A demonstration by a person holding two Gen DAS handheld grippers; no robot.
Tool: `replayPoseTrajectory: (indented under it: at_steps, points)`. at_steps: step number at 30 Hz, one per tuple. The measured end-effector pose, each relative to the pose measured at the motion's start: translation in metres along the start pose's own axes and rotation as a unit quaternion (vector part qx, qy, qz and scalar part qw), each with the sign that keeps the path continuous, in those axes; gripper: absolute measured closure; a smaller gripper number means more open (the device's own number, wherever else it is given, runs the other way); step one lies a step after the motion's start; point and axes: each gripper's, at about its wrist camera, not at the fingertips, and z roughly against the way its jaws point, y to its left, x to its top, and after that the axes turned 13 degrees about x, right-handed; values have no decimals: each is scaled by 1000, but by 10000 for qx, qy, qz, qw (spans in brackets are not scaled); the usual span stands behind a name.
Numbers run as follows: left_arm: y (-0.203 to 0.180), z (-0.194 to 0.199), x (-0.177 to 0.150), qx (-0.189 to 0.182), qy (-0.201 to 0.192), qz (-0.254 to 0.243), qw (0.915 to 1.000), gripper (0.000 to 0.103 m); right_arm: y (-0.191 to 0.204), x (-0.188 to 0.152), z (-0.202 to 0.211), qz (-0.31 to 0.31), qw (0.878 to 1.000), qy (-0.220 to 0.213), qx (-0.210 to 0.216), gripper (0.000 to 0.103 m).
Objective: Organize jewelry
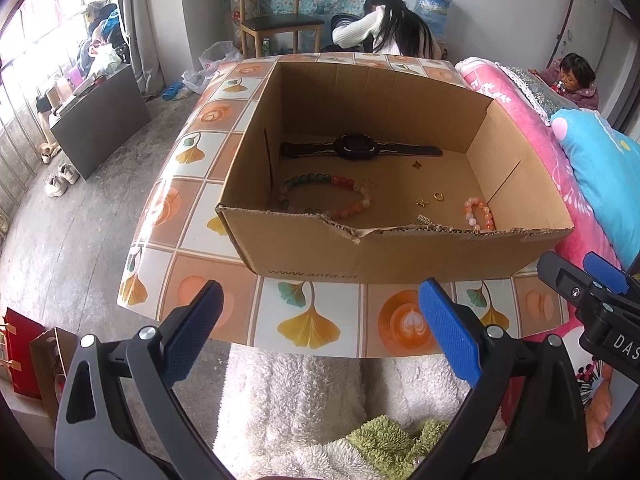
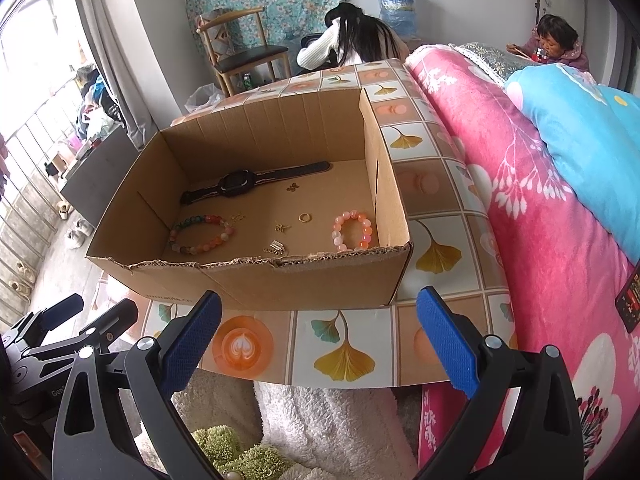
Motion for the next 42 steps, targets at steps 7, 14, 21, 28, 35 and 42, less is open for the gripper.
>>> replayPoseTrajectory:
  at_steps: [7, 14, 21, 28, 35, 42]
  points:
    - [0, -1, -1, 18, 23, -20, 10000, 8, 2, -2, -1, 34, 10000, 40, 8, 8]
    - [0, -1, -2, 19, 20, -22, 10000, 8, 2, -3, -3, 25, 10000, 76, 16, 8]
    - [-1, -1, -2, 23, 23, -24, 10000, 8, 3, -4, -3, 42, 10000, 77, 24, 8]
    - [-1, -1, -2, 20, 25, -27, 10000, 8, 3, -5, -3, 40, 10000, 79, 23, 8]
    - [-1, -1, -2, 24, 24, -33, 10000, 8, 3, -5, -3, 43, 10000, 75, 26, 8]
    - [-1, -1, -4, 17, 27, -49, 10000, 8, 3, -5, -4, 62, 9999, 87, 31, 8]
